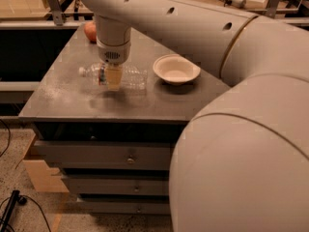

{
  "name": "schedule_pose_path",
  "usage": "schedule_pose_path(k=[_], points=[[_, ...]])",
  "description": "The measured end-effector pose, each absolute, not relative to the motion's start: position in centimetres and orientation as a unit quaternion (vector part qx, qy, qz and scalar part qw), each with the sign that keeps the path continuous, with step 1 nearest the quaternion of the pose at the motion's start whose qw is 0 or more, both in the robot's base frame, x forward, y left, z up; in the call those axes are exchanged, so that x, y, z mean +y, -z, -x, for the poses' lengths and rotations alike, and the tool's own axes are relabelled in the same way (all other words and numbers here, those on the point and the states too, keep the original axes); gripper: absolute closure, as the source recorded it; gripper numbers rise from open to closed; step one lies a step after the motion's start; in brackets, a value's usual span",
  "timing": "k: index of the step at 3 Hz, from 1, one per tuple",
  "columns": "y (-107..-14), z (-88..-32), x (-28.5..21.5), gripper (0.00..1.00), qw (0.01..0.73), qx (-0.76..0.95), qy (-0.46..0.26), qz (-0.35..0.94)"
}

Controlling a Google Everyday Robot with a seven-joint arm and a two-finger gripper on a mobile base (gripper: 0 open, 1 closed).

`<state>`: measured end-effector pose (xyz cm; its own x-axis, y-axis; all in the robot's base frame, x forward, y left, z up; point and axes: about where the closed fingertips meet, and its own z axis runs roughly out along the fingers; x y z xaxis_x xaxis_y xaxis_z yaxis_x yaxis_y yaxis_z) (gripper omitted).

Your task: Knock water bottle over

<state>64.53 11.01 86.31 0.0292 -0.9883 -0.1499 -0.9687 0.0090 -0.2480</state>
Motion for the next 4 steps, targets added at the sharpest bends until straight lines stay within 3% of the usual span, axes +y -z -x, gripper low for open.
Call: schedule_pose_path(k=[1,3,4], points=[[-86.5,-64.3,11.0,0.0,0.155,0.697,0.019,0.7],[-87.3,-63.7,10.1,0.0,0.212,0.7,-0.031,0.681],[-90.3,-62.1,7.0,0.0,0.301,0.699,-0.081,0.644]])
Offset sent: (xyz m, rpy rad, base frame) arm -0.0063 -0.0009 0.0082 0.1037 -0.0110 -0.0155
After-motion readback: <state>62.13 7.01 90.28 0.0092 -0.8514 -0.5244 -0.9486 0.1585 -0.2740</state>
